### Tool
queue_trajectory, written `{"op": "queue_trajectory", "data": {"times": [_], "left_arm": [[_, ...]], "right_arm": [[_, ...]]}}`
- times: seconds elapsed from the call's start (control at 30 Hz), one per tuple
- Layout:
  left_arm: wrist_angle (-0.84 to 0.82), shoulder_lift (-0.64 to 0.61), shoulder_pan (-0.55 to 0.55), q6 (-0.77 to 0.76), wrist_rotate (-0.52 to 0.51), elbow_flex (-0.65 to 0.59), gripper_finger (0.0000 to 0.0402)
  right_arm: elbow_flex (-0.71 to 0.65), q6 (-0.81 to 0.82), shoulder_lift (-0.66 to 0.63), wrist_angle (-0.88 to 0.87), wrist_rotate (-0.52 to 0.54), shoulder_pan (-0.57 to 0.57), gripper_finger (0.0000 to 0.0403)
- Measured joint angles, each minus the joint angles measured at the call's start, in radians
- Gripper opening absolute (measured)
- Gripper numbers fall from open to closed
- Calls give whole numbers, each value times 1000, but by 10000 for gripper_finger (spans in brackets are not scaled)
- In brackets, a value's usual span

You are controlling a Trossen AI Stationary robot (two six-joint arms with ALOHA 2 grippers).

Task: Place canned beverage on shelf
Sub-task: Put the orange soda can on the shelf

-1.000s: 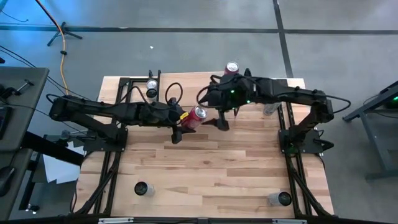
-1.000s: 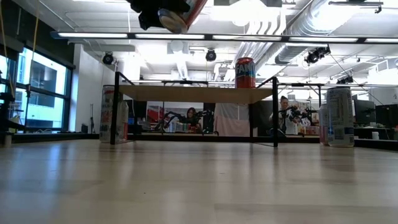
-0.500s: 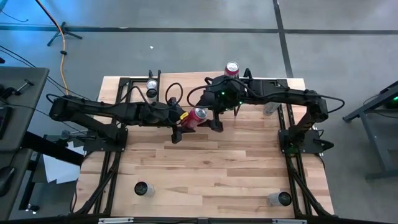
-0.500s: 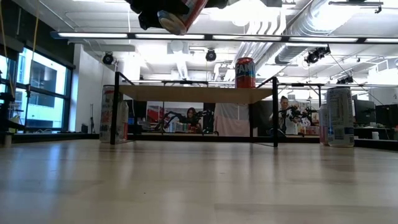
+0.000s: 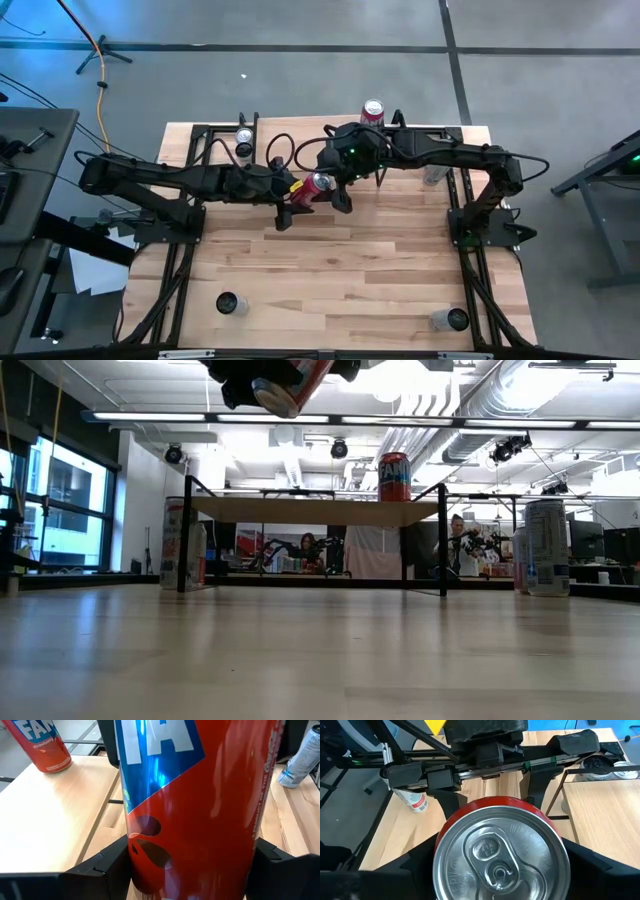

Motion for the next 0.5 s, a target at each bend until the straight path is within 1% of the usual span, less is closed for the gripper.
{"op": "queue_trajectory", "data": {"times": [0.1,0.13,0.23,0.3,0.4,0.5], "left_arm": [[0,0,0,2,0,0,232],[0,0,0,8,0,0,239],[-6,-1,0,34,-1,1,285],[-33,-5,7,24,-3,18,317],[-161,-7,19,13,-3,75,355],[-312,-6,32,27,-6,134,375]], "right_arm": [[0,2,0,-1,0,0,287],[0,3,-1,-1,2,0,287],[0,9,-1,0,12,0,287],[-1,12,-3,-22,1,-3,287],[-3,-14,-14,-54,5,-16,287],[-3,-24,-51,-135,18,-38,287]]}}
